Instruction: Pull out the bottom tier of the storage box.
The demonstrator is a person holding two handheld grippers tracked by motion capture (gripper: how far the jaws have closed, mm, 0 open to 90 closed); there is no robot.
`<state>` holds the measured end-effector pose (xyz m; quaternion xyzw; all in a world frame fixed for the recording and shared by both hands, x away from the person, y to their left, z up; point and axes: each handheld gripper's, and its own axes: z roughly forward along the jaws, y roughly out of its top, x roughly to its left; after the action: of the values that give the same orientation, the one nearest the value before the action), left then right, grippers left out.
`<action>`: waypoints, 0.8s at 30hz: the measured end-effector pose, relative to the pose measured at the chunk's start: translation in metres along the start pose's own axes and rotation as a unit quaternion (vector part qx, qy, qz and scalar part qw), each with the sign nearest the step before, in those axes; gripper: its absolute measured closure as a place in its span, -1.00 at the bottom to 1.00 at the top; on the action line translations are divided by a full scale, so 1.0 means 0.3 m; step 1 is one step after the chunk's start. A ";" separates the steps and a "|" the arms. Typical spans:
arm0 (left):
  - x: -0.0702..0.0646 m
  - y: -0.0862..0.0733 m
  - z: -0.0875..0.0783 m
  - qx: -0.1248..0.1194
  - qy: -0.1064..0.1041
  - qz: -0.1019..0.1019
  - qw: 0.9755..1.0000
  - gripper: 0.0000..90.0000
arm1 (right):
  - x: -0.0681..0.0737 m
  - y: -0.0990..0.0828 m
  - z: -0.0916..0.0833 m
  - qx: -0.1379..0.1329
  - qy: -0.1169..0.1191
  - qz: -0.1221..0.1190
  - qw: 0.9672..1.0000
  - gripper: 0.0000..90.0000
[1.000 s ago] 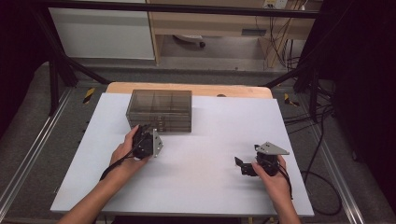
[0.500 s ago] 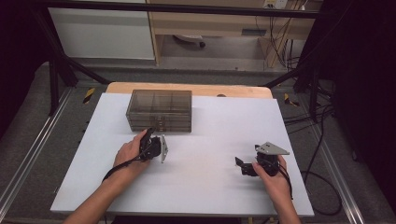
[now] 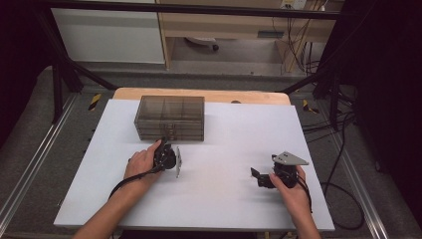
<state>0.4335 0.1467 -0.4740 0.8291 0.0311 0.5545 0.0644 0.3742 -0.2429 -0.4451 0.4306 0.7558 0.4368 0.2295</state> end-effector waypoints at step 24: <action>-0.036 0.001 0.048 0.007 0.013 0.043 0.999 0.55 | -0.007 -0.005 -0.003 0.003 -0.002 0.003 1.000 -0.92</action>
<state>0.4426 0.1440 -0.4892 0.8226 -0.0002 0.5676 0.0340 0.3740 -0.2454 -0.4461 0.4343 0.7556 0.4339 0.2284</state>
